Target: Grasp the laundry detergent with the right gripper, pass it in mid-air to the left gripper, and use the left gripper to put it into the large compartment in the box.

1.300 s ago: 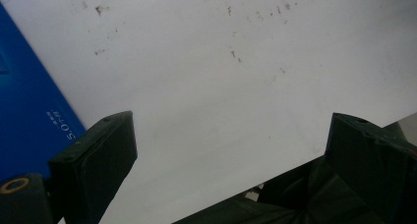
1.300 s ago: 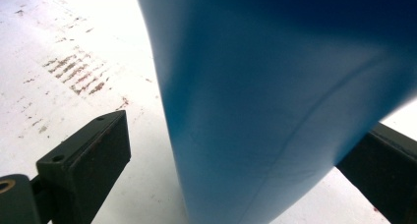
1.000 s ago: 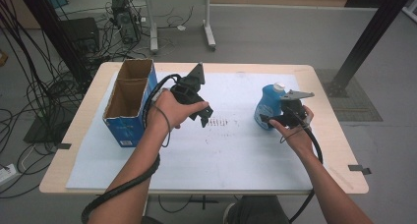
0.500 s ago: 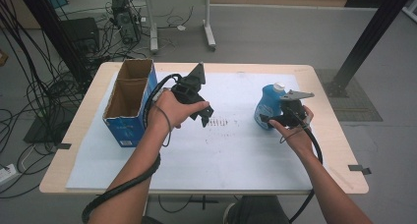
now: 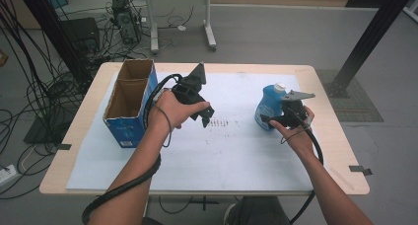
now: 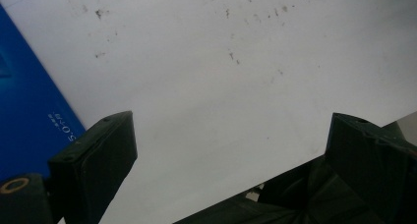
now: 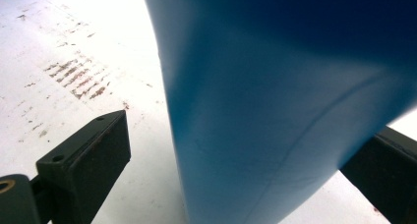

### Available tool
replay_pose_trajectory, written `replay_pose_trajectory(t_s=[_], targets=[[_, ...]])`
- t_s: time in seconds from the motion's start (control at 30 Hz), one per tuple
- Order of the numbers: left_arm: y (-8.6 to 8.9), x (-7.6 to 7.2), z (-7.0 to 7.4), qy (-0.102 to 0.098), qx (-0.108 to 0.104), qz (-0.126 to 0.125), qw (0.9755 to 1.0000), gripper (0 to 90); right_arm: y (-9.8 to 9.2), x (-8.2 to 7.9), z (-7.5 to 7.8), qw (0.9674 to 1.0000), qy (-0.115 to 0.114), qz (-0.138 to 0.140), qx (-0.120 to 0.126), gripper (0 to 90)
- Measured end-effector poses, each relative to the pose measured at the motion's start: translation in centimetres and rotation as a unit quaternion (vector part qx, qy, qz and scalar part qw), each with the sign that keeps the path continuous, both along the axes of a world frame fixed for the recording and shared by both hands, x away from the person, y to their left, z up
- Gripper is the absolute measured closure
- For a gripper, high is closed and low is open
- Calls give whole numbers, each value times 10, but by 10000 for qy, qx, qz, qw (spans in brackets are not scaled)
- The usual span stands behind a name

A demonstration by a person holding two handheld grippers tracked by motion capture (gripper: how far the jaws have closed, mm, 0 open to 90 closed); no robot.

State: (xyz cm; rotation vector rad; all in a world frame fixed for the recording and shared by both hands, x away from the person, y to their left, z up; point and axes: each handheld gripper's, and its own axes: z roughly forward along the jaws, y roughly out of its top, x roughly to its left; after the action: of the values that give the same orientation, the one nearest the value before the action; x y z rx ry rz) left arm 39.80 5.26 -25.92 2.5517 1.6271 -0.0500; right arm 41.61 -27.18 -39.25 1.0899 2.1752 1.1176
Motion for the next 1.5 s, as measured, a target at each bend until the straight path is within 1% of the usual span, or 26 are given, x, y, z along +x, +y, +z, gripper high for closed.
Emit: replay_pose_trajectory(t_s=[0.23, 0.37, 0.67, 1.0, 1.5], targets=[[0, -1, 0, -2, -10, 40, 10000, 60, 0, 0, -1, 10000, 2, 8, 0, 24], [0, 0, 0, 1, -8, 39, 10000, 60, 1, 0, -1, 10000, -6, 0, 43, 24], [0, 0, 1, 5, -2, -1, 10000, 60, 0, -1, 0, 10000, -35, -15, 41, 24], [1, -1, 1, 2, 11, 19, 10000, 60, -1, -1, -2, 10000, -1, -21, 34, 24], [0, -1, 1, -21, 3, 22, 10000, 60, -1, -1, -2, 10000, -22, -20, 39, 26]])
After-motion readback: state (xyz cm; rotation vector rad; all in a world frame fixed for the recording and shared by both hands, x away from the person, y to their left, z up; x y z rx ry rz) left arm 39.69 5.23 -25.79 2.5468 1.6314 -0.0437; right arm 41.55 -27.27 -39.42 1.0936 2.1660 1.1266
